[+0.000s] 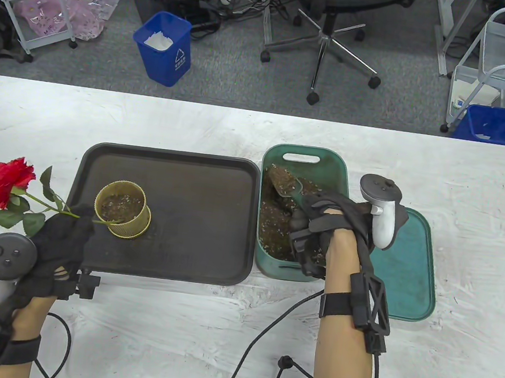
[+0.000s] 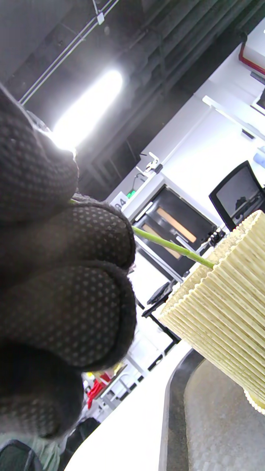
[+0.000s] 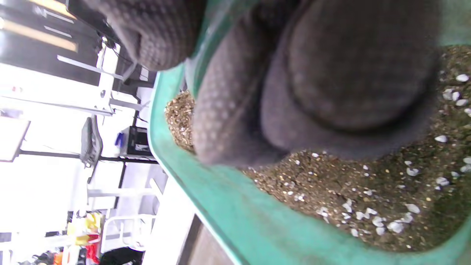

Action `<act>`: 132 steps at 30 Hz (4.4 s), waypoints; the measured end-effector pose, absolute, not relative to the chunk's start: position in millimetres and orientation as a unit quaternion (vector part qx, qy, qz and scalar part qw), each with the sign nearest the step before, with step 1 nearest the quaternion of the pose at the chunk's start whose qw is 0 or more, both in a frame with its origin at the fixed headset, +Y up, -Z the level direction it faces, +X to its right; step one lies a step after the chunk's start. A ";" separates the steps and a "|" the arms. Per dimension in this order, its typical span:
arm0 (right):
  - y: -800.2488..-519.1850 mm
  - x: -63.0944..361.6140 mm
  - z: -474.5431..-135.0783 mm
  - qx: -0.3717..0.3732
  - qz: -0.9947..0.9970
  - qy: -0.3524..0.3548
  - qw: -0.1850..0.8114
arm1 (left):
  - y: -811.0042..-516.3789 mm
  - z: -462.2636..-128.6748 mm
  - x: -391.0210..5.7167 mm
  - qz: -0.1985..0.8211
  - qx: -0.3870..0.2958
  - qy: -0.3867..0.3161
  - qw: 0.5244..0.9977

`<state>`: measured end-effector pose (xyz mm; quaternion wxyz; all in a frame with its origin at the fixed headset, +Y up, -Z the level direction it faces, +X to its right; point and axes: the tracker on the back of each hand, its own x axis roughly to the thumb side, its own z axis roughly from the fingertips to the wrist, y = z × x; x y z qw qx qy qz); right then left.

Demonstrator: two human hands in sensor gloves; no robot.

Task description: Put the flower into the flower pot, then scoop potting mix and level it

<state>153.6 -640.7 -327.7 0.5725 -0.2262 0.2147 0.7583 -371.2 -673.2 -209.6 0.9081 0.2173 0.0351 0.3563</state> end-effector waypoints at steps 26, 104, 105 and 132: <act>-636.3 -35.5 -317.0 -0.013 0.772 0.317 0.551 | -672.8 -209.9 -369.9 0.353 0.217 0.031 0.909; -622.8 90.5 -381.5 -0.170 0.977 0.115 0.059 | -672.9 -210.0 -370.8 0.354 0.216 0.038 0.909; -625.7 89.5 -383.2 -0.171 0.976 0.121 0.061 | -672.9 -210.0 -370.9 0.354 0.216 0.037 0.909; -653.8 120.7 -375.4 -0.197 0.850 0.311 0.376 | -672.9 -211.4 -370.8 0.354 0.214 0.033 0.910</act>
